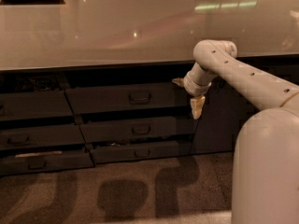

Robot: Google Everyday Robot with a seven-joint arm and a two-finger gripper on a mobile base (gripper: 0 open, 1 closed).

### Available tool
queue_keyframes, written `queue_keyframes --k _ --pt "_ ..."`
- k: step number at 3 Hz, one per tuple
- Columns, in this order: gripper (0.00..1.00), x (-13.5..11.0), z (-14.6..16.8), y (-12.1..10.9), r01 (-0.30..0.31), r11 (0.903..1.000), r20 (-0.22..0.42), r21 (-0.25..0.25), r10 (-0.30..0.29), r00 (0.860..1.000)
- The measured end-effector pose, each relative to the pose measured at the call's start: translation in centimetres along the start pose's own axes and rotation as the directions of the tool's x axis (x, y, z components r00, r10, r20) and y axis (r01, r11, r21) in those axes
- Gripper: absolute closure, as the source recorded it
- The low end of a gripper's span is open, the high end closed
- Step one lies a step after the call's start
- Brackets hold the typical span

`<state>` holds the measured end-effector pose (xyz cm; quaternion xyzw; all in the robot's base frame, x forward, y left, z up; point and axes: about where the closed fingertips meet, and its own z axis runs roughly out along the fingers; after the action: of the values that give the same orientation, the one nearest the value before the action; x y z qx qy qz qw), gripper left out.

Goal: Open top drawer

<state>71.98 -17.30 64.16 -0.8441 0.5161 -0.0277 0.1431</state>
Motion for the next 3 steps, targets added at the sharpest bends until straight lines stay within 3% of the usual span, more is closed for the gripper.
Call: queue_keyframes --k 3 --pt "0.66 0.0 0.01 0.0 0.0 1.0 0.0 0.0 0.0 1.0"
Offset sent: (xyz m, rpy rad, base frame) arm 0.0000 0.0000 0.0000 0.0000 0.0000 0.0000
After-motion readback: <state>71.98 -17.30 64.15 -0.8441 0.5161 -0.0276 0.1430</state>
